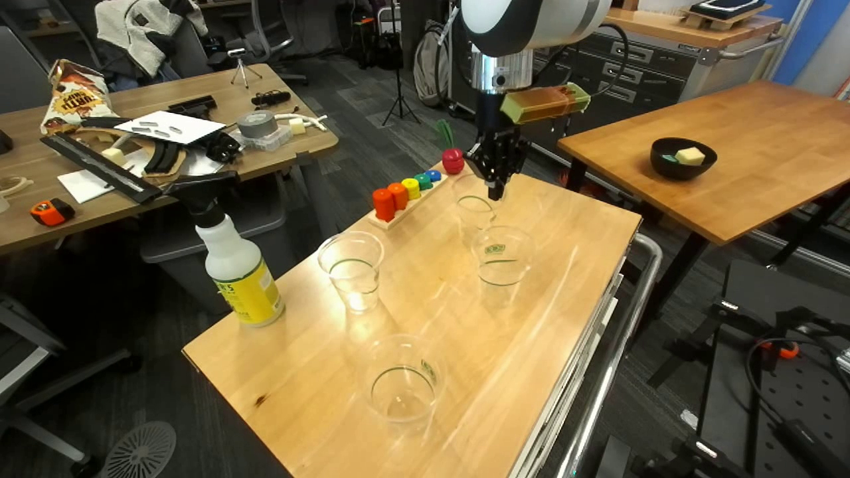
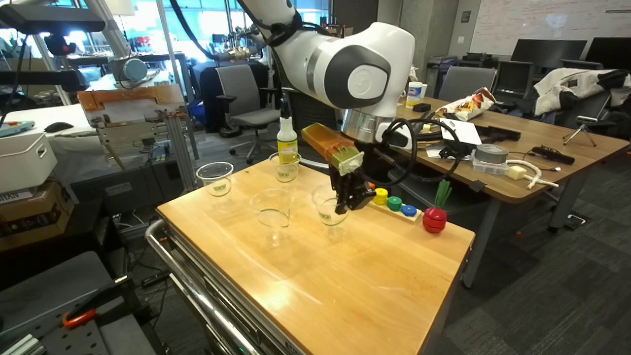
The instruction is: Stack the cups
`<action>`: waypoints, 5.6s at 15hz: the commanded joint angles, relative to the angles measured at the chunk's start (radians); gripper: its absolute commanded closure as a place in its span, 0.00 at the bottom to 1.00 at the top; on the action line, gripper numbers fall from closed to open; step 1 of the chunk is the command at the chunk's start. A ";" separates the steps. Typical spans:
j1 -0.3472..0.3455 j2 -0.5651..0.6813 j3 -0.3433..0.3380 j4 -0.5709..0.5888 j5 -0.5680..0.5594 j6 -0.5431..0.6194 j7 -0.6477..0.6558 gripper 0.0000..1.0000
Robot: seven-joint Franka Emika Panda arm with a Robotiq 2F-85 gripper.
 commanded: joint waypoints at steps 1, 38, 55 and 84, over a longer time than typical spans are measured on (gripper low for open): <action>-0.016 -0.043 0.020 0.003 0.049 -0.079 0.002 0.93; 0.069 -0.348 0.032 -0.313 0.113 -0.141 -0.109 0.97; 0.069 -0.317 0.020 -0.351 0.045 -0.060 -0.071 0.00; 0.058 -0.211 0.043 -0.314 0.103 -0.004 -0.021 0.96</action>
